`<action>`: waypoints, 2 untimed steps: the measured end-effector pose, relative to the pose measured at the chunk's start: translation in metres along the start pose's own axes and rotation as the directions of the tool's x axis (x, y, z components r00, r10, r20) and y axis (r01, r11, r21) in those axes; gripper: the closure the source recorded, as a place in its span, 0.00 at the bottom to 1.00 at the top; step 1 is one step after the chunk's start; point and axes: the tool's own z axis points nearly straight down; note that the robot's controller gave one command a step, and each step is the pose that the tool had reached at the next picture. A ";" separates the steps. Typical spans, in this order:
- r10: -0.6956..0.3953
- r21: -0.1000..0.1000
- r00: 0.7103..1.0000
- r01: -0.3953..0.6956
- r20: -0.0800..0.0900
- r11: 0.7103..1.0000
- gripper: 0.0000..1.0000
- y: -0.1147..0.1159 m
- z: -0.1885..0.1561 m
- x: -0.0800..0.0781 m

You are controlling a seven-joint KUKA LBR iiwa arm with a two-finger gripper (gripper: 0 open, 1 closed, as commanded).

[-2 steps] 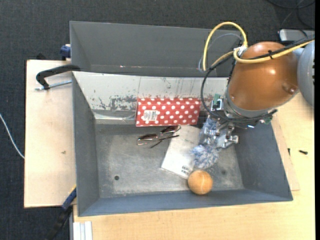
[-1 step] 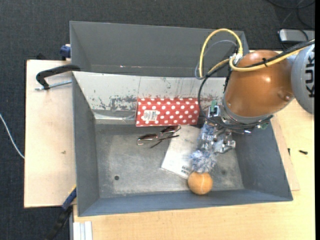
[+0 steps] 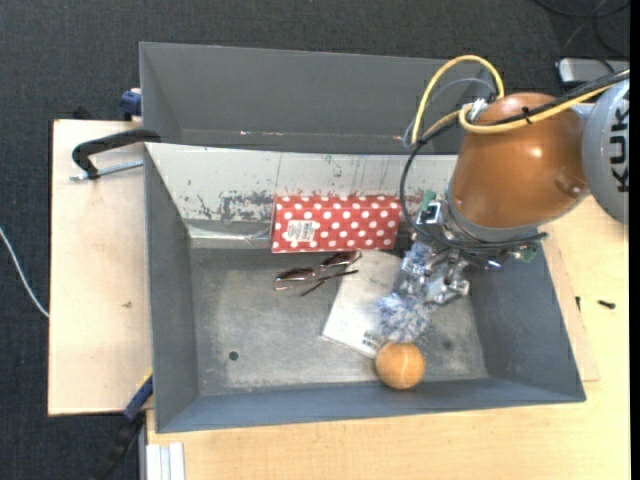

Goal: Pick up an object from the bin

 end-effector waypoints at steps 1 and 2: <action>-0.135 0.005 0.991 0.135 0.001 0.991 1.00 0.004 -0.014 0.004; -0.067 0.002 0.998 0.067 0.000 0.998 1.00 0.002 -0.049 -0.004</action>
Offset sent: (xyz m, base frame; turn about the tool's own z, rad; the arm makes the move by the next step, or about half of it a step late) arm 0.0021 0.0055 0.0572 -0.0578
